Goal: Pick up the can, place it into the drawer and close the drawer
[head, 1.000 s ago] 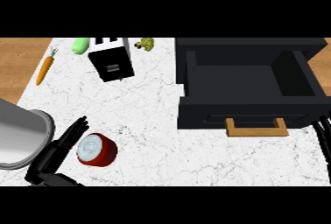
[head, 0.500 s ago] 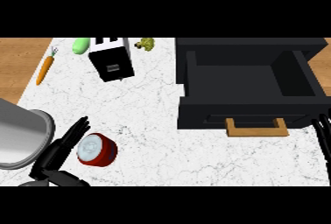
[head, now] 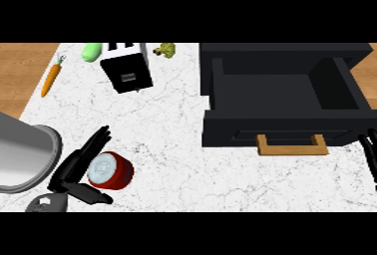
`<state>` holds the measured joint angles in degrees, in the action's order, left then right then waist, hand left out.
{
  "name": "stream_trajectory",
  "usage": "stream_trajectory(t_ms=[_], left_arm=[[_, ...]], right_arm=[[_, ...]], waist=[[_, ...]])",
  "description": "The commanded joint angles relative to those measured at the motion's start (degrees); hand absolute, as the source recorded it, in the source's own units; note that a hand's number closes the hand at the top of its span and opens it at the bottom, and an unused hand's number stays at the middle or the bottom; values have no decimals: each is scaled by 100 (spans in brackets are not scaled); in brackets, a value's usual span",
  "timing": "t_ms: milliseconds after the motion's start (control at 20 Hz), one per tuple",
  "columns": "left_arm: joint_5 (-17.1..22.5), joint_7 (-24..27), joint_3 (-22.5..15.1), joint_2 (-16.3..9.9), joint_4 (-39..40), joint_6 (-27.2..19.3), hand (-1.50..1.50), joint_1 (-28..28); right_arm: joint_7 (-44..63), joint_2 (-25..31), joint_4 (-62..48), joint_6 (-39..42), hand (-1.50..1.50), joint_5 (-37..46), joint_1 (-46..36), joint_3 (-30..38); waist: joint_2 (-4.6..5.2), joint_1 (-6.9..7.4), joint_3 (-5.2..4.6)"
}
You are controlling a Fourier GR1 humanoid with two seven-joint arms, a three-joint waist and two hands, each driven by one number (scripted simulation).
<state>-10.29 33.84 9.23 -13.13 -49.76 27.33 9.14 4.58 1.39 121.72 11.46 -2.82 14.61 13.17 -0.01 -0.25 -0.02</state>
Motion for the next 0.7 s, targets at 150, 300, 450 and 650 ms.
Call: stream_trajectory(t_ms=[150,300,450,650], left_arm=[[-16,-88,-209,367,-12,-176,-150,83],[-6,104,-104,141,229,-135,-150,151],[-38,-78,-127,169,482,-188,-150,483],[-161,-54,-457,433,-35,-282,-150,57]], right_arm=[[437,169,18,-87,-150,-108,-417,206],[-392,-31,-839,-198,-150,354,-633,-29],[194,7,303,206,-150,-256,211,145],[17,-104,-98,94,-150,49,-21,30]], waist=[[-1,14,2],[3,26,2],[-1,-11,1],[-1,10,2]])
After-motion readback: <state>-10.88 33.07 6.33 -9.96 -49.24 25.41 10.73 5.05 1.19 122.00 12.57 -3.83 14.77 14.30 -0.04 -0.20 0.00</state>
